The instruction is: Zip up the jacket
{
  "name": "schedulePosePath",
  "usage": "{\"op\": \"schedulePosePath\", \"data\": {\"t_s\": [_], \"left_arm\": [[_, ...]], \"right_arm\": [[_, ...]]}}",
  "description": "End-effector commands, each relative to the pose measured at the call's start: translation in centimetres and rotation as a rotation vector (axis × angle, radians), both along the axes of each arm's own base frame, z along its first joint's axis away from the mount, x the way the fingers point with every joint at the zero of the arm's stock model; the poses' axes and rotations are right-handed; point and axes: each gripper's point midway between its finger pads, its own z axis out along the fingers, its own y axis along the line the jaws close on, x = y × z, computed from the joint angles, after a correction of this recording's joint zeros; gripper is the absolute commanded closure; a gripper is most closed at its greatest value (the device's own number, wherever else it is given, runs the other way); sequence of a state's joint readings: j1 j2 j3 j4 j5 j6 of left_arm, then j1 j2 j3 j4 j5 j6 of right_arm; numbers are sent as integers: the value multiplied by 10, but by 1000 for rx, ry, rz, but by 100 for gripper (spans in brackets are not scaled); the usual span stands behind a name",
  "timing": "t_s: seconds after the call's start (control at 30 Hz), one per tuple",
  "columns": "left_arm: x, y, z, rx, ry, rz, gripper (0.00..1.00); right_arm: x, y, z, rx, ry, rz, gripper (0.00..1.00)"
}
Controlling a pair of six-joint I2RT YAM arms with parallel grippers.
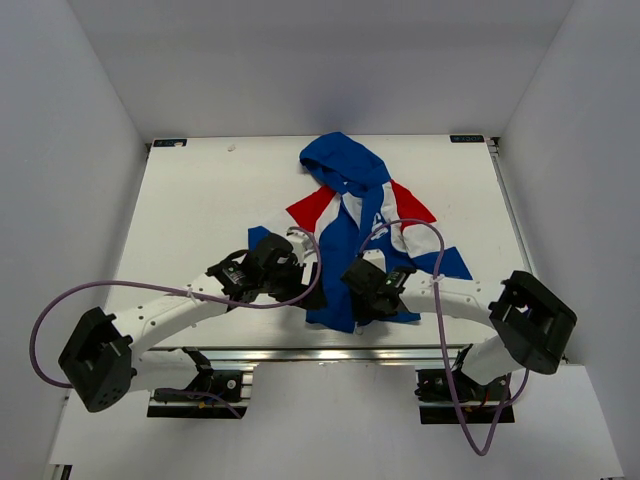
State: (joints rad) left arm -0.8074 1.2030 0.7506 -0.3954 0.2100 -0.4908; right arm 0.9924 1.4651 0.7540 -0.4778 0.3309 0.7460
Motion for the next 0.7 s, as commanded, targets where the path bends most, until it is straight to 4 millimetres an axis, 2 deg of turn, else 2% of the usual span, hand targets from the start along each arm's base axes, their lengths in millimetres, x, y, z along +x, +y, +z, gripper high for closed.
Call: {"op": "schedulePosePath", "data": {"t_s": [0.0,0.17,0.2,0.33,0.43,0.47,0.53,0.67], "left_arm": [[2,5,8,2,-29,25,2],[6,7,12,17,-36,41,2],[6,7,13,18,-39,41,2],[9,8,17,29,-43,50,2],[10,7,20,29,-47,52,2],[9,6,20,24,-44,47,2],[9,4,22,16,-40,37,2],[6,-6,24,-12,-22,-6,2]], "right_arm": [[-24,-43,-37,-189,102,-36,40],[-37,-54,-47,-201,143,-35,51],[-38,-52,-45,-184,145,-27,57],[-39,-48,-39,-147,141,-38,69],[-40,-47,-35,-127,143,-46,83],[-40,-48,-32,-120,140,-58,92],[-40,-48,-28,-107,130,-64,98],[-29,-43,-8,-26,54,-82,100]]}}
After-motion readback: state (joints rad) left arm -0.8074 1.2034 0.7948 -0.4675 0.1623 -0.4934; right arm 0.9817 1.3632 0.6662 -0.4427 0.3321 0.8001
